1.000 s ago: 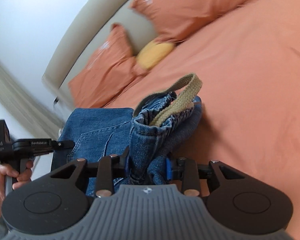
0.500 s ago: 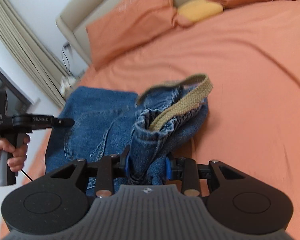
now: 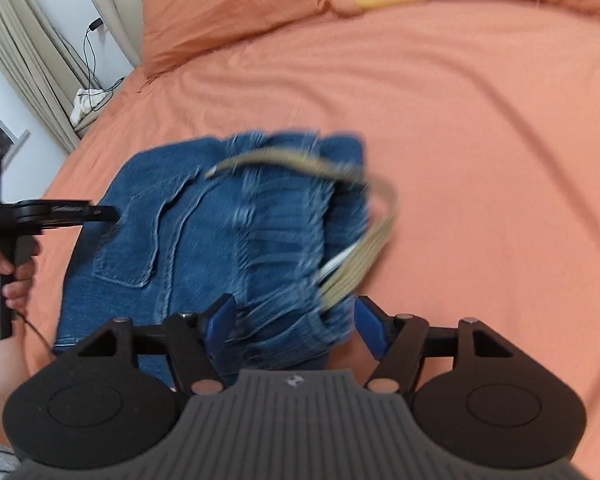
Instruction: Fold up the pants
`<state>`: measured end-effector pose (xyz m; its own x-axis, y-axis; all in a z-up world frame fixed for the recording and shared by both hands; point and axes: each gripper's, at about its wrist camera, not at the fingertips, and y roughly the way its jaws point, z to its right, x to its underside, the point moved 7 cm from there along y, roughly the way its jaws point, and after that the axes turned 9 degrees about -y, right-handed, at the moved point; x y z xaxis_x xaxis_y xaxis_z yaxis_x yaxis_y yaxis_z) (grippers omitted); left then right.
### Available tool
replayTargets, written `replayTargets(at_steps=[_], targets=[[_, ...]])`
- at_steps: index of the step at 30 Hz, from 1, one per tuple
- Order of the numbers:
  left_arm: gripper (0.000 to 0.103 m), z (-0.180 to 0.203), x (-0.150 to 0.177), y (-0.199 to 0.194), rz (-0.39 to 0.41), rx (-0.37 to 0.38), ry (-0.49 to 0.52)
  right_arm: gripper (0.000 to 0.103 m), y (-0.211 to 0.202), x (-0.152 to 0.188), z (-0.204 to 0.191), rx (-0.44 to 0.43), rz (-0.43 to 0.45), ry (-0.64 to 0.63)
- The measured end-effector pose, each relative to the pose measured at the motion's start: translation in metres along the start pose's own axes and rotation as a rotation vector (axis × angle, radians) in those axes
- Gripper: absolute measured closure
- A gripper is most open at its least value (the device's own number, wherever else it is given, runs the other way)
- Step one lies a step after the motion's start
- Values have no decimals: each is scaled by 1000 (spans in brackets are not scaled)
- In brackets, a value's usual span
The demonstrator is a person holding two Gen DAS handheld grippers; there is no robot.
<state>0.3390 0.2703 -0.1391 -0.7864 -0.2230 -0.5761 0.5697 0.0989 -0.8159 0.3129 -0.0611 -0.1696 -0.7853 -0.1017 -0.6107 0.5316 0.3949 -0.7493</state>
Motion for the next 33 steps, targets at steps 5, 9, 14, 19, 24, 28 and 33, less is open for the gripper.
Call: replayTargets(at_steps=[5,9,14,19,24,28,33], targets=[[47,-6,1,-28,-19,47,-31,55,-14,-51,26,-27,45,54],[48,16,0,-45,-21,125,4,86,9,-73,51,-47,10,178],[48,83,-10,-52,-37,223,130,84,29,-86,67,-7,-12,113],[47,168,-9,-39,-80,306,380,84,40,-91,78,-63,-43,0],[39,235,5,-11,-140,279,713,76,49,-86,76,-166,-73,-232],[32,266,6,14,-193,239,899,75,57,-85,73,-226,-75,-388],[18,281,13,47,-314,231,1062,70,67,-82,62,-303,-67,-575]])
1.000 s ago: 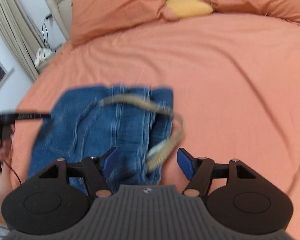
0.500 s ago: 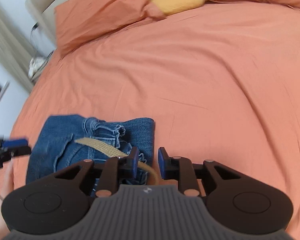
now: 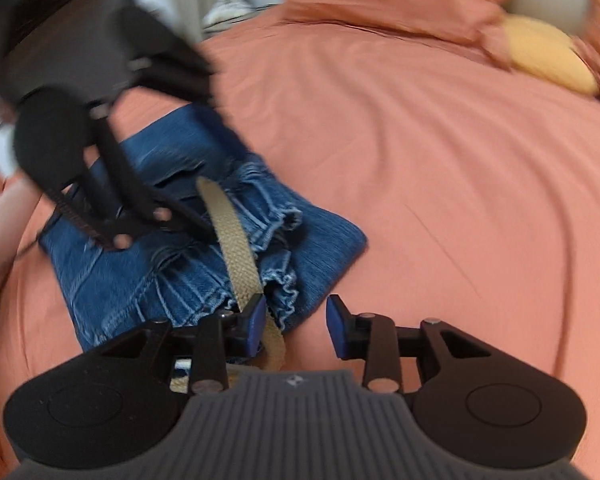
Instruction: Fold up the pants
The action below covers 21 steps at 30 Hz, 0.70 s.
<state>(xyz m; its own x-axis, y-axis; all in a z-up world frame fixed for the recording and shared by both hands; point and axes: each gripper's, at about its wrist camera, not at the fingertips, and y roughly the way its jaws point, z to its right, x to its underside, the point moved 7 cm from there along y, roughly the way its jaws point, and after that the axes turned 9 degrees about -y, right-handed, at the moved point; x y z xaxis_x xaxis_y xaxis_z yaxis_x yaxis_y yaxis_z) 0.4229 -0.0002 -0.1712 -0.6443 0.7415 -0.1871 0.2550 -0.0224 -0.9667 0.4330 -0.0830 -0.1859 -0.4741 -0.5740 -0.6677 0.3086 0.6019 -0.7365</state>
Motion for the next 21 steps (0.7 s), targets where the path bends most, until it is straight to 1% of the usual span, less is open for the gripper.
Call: replayTargets(at_steps=[1,2,4,5,7,8,9,11,12,13,14,15,17,18,21], targets=[[14,-1,-3,7,-21,6,16,70,3,0,-1,-6,1,-22],[13,-2,-5,14,-42,19,21,70,6,-1,-1,-10,0,-38],[11,-6,-7,27,-86,64,-1,70,12,0,-1,-18,0,-72],[10,-9,-7,33,-103,89,-27,70,14,1,-2,-18,-3,-94],[13,-14,-5,40,-122,139,-91,74,18,6,-3,-34,-8,-129],[16,-14,-4,41,-121,154,-109,79,18,8,-3,-45,-7,-137],[19,-14,-2,40,-111,159,-117,80,18,10,-2,-52,-2,-138],[26,-11,3,38,-94,140,-140,80,17,13,0,-55,15,-132],[34,-12,6,35,-76,123,-155,83,16,13,-1,-56,20,-129],[47,-9,11,29,-57,101,-171,84,17,13,-2,-57,23,-128],[54,-9,15,24,-40,77,-178,85,16,12,-3,-53,28,-135],[73,-10,20,17,-27,50,-184,84,16,11,-5,-42,29,-151],[78,-9,32,3,-4,41,-194,79,14,10,-8,-19,15,-191],[85,-8,36,-4,11,32,-189,79,11,10,-10,-7,11,-213],[87,1,51,-25,65,14,-174,77,9,5,-11,39,-3,-277]])
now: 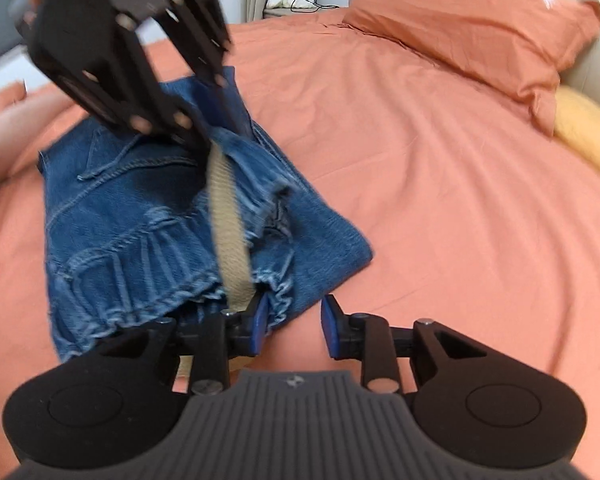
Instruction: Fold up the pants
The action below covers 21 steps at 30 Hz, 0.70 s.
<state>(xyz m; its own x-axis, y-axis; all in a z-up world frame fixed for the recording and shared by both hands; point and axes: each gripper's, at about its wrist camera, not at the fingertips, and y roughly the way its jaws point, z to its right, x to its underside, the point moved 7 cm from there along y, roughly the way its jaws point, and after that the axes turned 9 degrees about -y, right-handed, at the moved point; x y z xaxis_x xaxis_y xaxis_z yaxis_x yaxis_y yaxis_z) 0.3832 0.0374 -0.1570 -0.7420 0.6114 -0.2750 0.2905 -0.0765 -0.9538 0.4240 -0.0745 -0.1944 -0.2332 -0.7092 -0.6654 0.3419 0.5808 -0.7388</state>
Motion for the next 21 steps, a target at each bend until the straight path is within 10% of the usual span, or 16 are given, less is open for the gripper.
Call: replayTargets(at_steps=[9,16,21], targets=[[88,7,-2,-49,137,23,-1,103,-15,-38,-3,60,116,-45],[89,16,-27,-17,72,23,45,101,13,-25,33,52,48,86],[89,16,-38,32,17,46,51,81,5,-11,39,64,22,180]])
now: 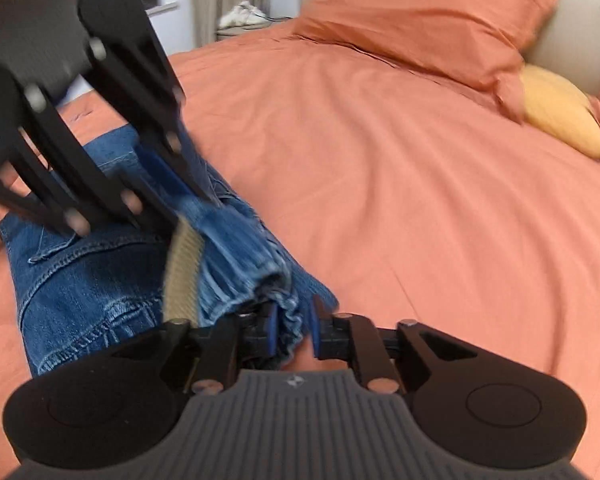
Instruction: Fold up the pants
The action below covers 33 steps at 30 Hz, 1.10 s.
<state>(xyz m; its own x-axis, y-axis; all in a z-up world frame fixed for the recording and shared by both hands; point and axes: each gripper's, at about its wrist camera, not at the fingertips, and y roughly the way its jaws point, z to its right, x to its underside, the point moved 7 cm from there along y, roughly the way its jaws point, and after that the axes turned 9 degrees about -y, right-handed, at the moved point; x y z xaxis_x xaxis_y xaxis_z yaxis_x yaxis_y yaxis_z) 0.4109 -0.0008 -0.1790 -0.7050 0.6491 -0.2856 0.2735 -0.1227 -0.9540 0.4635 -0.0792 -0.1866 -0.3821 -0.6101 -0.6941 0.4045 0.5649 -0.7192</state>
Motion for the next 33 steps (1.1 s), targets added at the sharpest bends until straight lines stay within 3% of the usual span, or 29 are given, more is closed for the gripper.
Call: replayTargets(at_steps=[3,6,7,9,11,12,14,19,23,25,27,29,33], targets=[[88,-6,-3,18,-14,10,-39,81,-16,13,3,37,-39,14],[80,-7,-1,17,-2,-5,-65,79,-30,23,10,41,-57,130],[64,-8,1,14,12,-16,-74,78,-38,26,8,26,-48,191],[46,-10,2,3,48,-15,-97,58,-50,30,6,7,-27,320],[37,-10,7,-12,85,-21,-130,53,-60,29,0,-15,12,419],[33,-10,11,-21,106,-21,-146,44,-63,30,-6,-33,31,463],[30,-11,22,-39,141,-33,-184,32,-65,31,-13,-44,41,568],[29,-30,71,-82,183,-87,-326,25,-59,58,-32,-87,56,820],[27,-57,135,-106,170,-104,-481,29,-52,84,-46,-156,78,1013],[27,-64,172,-112,143,-107,-545,44,-48,89,-54,-180,85,1071],[27,-61,207,-114,104,-99,-579,72,-46,88,-61,-192,91,1100],[25,-57,232,-112,70,-99,-575,84,-49,82,-66,-191,109,1103],[21,-39,270,-100,-5,-116,-519,86,-66,64,-81,-192,148,1093]])
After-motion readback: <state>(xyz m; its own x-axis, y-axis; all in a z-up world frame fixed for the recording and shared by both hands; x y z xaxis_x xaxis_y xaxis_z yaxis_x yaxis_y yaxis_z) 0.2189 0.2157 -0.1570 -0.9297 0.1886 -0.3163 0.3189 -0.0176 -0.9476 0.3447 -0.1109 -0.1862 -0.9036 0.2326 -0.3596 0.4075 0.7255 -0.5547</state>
